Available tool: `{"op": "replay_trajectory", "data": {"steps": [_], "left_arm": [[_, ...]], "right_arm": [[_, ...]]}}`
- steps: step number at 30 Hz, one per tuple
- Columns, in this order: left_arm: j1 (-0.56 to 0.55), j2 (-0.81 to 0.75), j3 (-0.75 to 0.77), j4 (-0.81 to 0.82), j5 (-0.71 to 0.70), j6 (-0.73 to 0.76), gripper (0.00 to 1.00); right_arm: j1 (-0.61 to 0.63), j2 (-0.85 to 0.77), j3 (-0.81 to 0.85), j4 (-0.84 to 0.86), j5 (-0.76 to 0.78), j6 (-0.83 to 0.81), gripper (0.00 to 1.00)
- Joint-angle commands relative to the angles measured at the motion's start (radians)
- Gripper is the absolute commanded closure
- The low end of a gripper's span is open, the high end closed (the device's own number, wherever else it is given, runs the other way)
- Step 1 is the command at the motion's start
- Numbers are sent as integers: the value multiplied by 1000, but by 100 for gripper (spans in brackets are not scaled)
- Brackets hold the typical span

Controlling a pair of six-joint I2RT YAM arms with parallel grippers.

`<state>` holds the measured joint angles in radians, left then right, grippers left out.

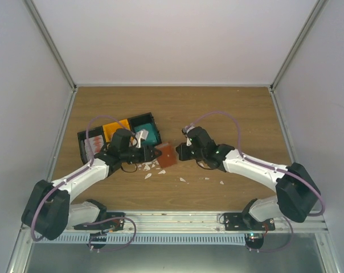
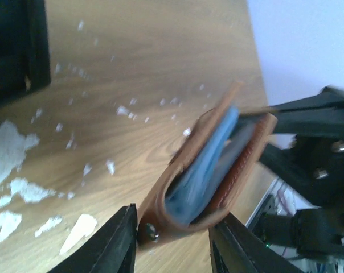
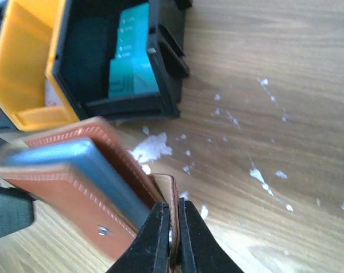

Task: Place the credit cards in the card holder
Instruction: Open the card holder at the center of the board.

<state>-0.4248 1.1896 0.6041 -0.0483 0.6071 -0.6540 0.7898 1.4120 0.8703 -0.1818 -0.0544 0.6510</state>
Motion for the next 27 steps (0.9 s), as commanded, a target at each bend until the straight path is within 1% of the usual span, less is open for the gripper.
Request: {"op": "replay_trajectory", "data": {"steps": [1, 2, 6, 9, 14, 19, 22, 27], "left_arm": [[-36, 65, -58, 46, -4, 1, 61], [-42, 83, -65, 69, -21, 2, 59], [-59, 123, -66, 56, -111, 7, 48], [-64, 124, -59, 57, -128, 11, 41], [-73, 100, -57, 64, -155, 9, 35], [-74, 68, -76, 97, -158, 3, 33], [-74, 35, -85, 118, -156, 4, 35], [-74, 12, -88, 141, -152, 8, 43]], "right_arm": [[-10, -30, -49, -88, -17, -7, 100], [-11, -22, -49, -116, -21, -14, 99], [-12, -10, -45, -176, -24, -36, 99], [-13, -11, -25, -192, -42, -55, 100], [-13, -15, 13, -188, -98, -94, 99], [-12, -3, 29, -154, -156, -114, 99], [-13, 7, 33, -139, -165, -119, 100], [-15, 31, 25, -169, -72, -116, 100]]}}
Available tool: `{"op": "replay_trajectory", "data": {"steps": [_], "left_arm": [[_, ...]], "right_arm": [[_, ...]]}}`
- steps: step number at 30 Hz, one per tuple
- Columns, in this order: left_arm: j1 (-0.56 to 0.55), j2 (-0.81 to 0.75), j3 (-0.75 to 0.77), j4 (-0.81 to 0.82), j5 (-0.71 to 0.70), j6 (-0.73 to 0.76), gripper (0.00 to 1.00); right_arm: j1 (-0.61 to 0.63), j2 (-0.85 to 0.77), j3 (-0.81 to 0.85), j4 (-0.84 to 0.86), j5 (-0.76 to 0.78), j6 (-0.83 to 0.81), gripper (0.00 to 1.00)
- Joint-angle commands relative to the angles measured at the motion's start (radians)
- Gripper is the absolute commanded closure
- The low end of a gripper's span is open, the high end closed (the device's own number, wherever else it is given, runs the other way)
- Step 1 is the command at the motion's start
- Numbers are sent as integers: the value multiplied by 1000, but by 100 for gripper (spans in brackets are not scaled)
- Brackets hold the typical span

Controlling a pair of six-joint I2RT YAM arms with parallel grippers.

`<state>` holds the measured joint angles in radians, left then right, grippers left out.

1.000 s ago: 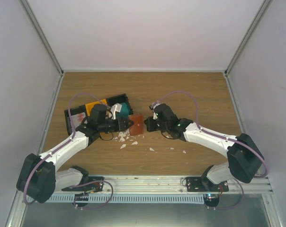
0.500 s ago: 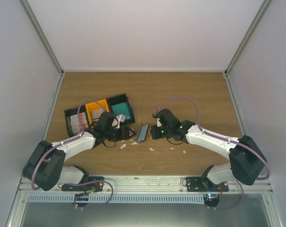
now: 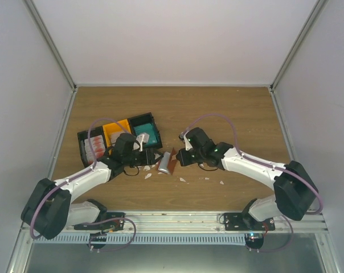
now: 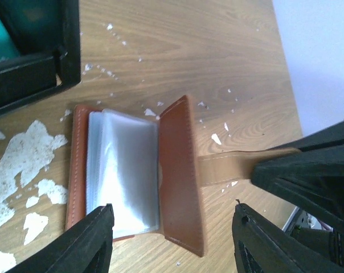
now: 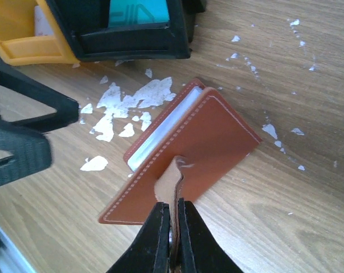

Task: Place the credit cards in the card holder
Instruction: Open the card holder at the center of the board.

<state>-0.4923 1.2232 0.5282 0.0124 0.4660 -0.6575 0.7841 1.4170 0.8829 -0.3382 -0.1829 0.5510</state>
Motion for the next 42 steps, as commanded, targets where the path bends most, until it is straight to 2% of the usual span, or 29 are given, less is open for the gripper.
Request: {"op": "replay_trajectory", "data": {"steps": [1, 15, 23, 26, 30, 38, 42], "left_arm": [[-8, -13, -11, 81, -9, 13, 44], [-89, 185, 51, 152, 32, -8, 54], [-148, 254, 104, 168, -53, -35, 70], [-149, 277, 114, 153, -80, -47, 73], [-152, 279, 109, 140, -106, -52, 69], [-154, 283, 104, 100, -160, -68, 55], [-157, 297, 101, 107, -154, -71, 53]], "right_arm": [[-12, 29, 5, -18, 77, -16, 100], [-73, -16, -108, -61, 262, 2, 100], [-90, -6, -123, -51, 283, -6, 99], [-96, -1, -128, -45, 280, -8, 100], [-102, 9, -136, -42, 280, -8, 100], [-106, 31, -152, -28, 282, -5, 100], [-105, 42, -154, -20, 273, -4, 100]]}}
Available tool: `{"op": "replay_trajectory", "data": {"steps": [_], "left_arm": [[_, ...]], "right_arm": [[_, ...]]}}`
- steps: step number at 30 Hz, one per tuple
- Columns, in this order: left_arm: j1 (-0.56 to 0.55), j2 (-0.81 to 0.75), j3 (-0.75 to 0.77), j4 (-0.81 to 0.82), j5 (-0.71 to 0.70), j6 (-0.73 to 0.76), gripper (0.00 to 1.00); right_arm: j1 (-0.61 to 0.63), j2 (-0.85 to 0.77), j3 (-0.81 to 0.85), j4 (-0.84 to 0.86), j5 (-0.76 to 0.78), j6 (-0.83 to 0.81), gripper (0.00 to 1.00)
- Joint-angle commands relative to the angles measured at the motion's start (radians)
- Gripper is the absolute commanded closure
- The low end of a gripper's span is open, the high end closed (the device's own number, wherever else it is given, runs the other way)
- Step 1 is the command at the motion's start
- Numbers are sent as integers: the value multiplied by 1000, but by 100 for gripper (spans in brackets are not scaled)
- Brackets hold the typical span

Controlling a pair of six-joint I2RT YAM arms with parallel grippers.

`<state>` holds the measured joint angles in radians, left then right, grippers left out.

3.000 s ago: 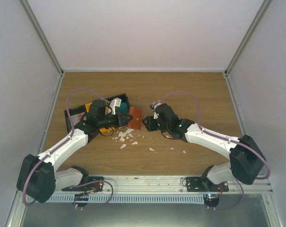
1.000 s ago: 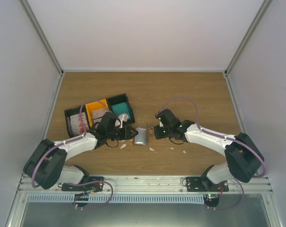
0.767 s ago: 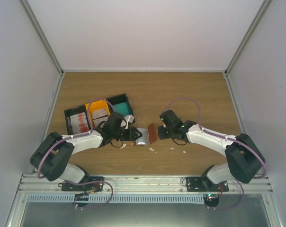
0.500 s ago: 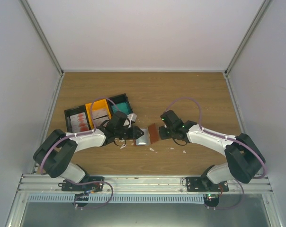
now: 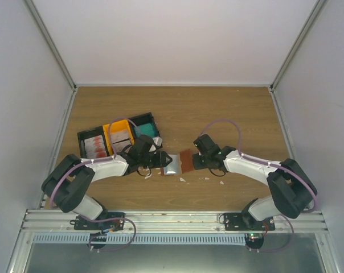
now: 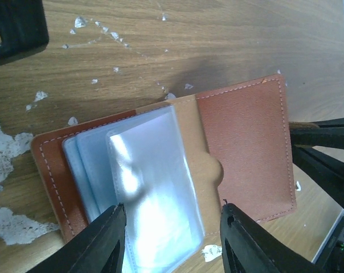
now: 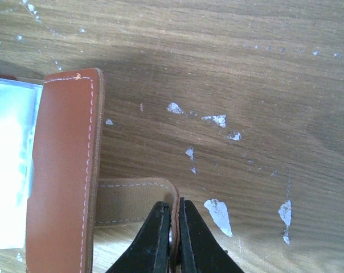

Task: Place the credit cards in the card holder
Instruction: Open the card holder at the center of the board.

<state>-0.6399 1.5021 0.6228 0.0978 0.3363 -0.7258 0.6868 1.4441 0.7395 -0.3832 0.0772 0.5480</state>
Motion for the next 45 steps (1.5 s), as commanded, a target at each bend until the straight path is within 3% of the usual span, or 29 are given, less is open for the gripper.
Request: {"op": "replay_trajectory", "data": {"steps": [1, 8, 13, 22, 25, 35, 39, 45], "left_arm": [[-10, 23, 7, 25, -20, -1, 53], [-15, 67, 15, 53, 16, 0, 54], [-22, 67, 24, 77, 50, 5, 64], [-43, 93, 41, 179, 184, 25, 60], [-55, 93, 47, 206, 209, 33, 56], [-83, 152, 88, 278, 264, 32, 51], [-90, 190, 108, 295, 261, 34, 51], [-119, 238, 145, 303, 246, 68, 53]], "right_arm": [[-8, 16, -12, 27, 11, -2, 99], [-7, 22, -14, 36, -5, -4, 99], [-8, 20, -16, 41, -15, -5, 99], [-9, -3, -19, 58, -35, 6, 99], [-9, -10, -21, 56, -30, 19, 94], [-18, -162, -53, 53, 39, 84, 62], [-26, -236, -69, 47, 70, 103, 61], [-29, -312, -71, 53, 36, 97, 68]]}}
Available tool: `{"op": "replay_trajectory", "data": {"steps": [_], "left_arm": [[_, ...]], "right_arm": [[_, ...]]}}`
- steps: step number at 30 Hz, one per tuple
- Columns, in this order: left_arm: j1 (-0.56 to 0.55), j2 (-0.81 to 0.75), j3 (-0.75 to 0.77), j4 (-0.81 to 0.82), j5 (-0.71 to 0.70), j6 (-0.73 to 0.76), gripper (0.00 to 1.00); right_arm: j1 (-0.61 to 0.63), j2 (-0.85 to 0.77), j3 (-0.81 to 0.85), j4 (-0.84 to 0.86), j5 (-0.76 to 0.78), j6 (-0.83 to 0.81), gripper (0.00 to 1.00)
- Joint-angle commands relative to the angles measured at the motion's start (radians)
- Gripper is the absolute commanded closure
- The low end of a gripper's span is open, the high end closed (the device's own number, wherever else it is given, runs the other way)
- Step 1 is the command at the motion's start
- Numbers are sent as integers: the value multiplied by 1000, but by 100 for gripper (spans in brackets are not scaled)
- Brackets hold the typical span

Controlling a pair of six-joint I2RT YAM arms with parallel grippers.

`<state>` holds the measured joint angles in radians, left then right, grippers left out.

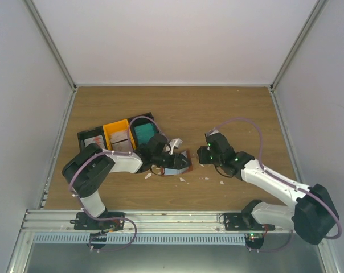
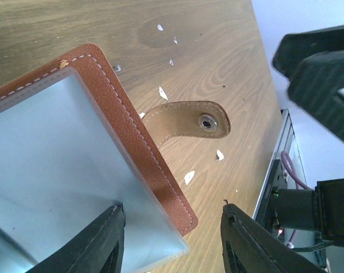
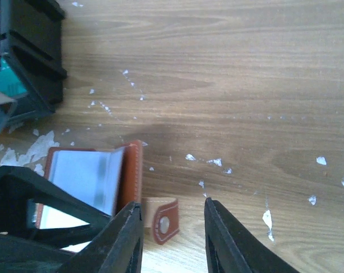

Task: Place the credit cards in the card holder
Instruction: Open the card holder at the center of the board.

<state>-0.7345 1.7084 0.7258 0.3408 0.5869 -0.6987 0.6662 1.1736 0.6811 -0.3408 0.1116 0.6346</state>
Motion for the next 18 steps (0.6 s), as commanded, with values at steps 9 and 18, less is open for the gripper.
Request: {"op": "replay_trajectory", "data": {"steps": [9, 18], "left_arm": [[-42, 105, 32, 29, -90, 67, 58], [-43, 102, -27, 52, -113, 49, 68]], "right_arm": [[-13, -2, -10, 54, -141, 12, 89], [-16, 173, 4, 122, -246, 14, 93]]}}
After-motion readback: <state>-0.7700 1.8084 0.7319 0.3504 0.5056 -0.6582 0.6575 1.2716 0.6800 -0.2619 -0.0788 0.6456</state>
